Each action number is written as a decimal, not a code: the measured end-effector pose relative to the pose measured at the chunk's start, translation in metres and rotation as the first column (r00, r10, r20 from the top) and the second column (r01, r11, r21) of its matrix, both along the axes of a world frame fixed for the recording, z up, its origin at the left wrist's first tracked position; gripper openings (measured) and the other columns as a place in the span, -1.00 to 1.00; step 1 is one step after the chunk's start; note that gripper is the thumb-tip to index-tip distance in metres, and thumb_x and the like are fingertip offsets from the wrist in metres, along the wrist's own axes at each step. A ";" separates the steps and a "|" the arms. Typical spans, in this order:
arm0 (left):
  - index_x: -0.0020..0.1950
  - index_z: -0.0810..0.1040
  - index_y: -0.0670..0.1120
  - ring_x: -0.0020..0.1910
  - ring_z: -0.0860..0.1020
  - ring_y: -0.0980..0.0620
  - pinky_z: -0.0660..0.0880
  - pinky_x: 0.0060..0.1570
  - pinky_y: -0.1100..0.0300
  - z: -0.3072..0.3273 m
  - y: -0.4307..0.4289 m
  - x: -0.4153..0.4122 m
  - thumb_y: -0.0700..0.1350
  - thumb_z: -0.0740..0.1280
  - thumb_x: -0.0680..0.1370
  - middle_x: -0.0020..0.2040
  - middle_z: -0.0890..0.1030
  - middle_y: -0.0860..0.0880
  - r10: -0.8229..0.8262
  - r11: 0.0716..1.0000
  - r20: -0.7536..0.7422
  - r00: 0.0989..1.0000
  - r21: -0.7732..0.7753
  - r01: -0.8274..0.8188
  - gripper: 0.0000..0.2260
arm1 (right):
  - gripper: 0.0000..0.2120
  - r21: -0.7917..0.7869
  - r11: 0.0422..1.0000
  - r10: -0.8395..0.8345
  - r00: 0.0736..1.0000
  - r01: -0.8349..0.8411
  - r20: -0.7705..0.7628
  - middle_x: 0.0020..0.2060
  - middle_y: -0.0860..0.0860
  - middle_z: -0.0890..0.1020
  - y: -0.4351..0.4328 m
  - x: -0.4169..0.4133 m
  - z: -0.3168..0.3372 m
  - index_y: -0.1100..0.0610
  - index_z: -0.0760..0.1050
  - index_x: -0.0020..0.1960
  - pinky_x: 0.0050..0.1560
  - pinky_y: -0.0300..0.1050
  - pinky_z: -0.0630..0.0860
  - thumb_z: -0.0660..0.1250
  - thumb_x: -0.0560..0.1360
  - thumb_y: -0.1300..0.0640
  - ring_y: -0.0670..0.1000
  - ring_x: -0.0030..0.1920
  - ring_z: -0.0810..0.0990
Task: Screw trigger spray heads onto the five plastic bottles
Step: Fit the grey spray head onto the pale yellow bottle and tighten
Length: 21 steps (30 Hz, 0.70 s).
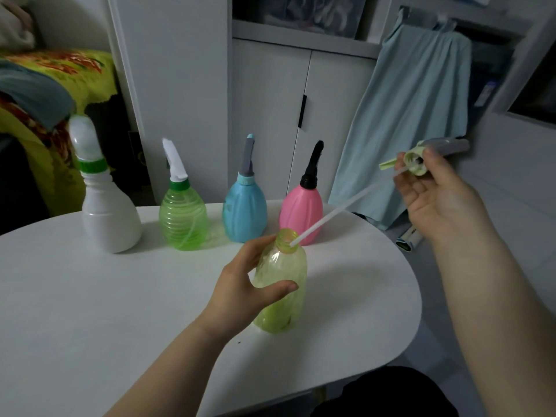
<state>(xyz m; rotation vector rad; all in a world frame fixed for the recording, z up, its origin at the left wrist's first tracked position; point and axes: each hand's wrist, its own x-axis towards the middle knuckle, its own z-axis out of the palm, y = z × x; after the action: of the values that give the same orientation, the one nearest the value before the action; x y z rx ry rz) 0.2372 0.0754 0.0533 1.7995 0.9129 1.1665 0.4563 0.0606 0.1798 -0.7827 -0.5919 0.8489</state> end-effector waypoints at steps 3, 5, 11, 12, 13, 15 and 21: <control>-0.07 0.41 0.35 0.03 0.47 0.37 0.32 -0.02 0.61 -0.001 0.000 0.000 -0.16 0.54 0.22 -0.05 0.54 0.31 -0.012 1.000 0.007 1.000 0.002 0.012 -0.48 | -0.86 0.000 1.000 -0.006 1.000 0.006 0.021 -0.52 -0.07 0.64 0.004 -0.002 0.005 0.16 0.46 -0.22 -0.30 -0.35 0.55 0.21 0.49 0.17 -0.14 -0.38 0.63; -0.07 0.41 0.35 0.02 0.47 0.38 0.32 -0.02 0.62 -0.001 0.000 0.000 -0.16 0.54 0.22 -0.05 0.54 0.31 -0.015 1.000 0.010 1.000 0.004 0.015 -0.48 | -0.86 0.003 1.000 -0.010 1.000 0.010 0.020 -0.53 -0.07 0.64 0.006 -0.003 0.007 0.16 0.45 -0.22 -0.30 -0.35 0.55 0.21 0.49 0.17 -0.15 -0.38 0.63; -0.04 0.40 0.33 0.02 0.46 0.40 0.31 -0.02 0.62 0.001 0.000 0.000 -0.10 0.54 0.21 -0.03 0.53 0.31 -0.029 1.000 0.025 0.999 -0.007 0.029 -0.49 | -0.84 -0.016 1.000 -0.021 1.000 0.021 -0.011 -0.53 -0.06 0.62 0.011 -0.006 0.011 0.17 0.44 -0.26 -0.26 -0.31 0.58 0.22 0.49 0.19 -0.13 -0.40 0.62; -0.03 0.40 0.33 0.03 0.46 0.39 0.32 -0.02 0.61 0.001 -0.001 0.000 -0.07 0.54 0.20 -0.03 0.53 0.32 -0.027 1.000 0.026 0.999 -0.008 0.027 -0.49 | -0.85 -0.027 0.999 -0.023 0.999 0.023 0.027 -0.50 -0.05 0.62 0.012 -0.007 0.010 0.16 0.44 -0.25 -0.28 -0.31 0.58 0.22 0.49 0.19 -0.14 -0.40 0.62; -0.03 0.39 0.33 0.04 0.46 0.37 0.32 -0.01 0.61 0.001 0.000 0.000 -0.07 0.54 0.20 -0.02 0.53 0.32 -0.028 1.000 0.026 0.999 -0.010 0.028 -0.49 | -0.86 -0.040 0.999 -0.016 0.995 0.020 0.094 -0.45 -0.05 0.62 0.014 -0.009 0.009 0.15 0.44 -0.24 -0.28 -0.31 0.58 0.22 0.49 0.19 -0.14 -0.40 0.61; -0.02 0.39 0.32 0.05 0.46 0.36 0.32 0.00 0.60 0.001 0.000 0.000 -0.11 0.54 0.22 -0.01 0.52 0.31 -0.028 0.999 0.023 0.999 -0.016 0.029 -0.48 | -0.89 -0.046 0.999 0.019 0.957 -0.006 0.290 -0.37 -0.06 0.61 0.016 -0.016 0.007 0.10 0.45 -0.22 -0.27 -0.29 0.57 0.23 0.48 0.19 -0.15 -0.36 0.61; -0.06 0.39 0.22 0.08 0.47 0.30 0.34 0.02 0.59 -0.001 0.000 0.000 -0.14 0.54 0.20 0.01 0.51 0.26 -0.019 0.998 0.040 0.999 -0.051 0.021 -0.51 | -0.83 -0.090 0.980 0.189 0.708 -0.176 0.681 -0.32 -0.24 0.67 0.015 -0.056 -0.018 -0.03 0.49 -0.18 -0.15 -0.35 0.54 0.40 0.33 0.21 -0.22 -0.18 0.62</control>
<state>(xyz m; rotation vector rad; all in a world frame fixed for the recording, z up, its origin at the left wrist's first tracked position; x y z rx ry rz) 0.2375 0.0756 0.0521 1.7348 0.8928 1.1515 0.4001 0.0752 0.1618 -1.0759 -1.3521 0.7255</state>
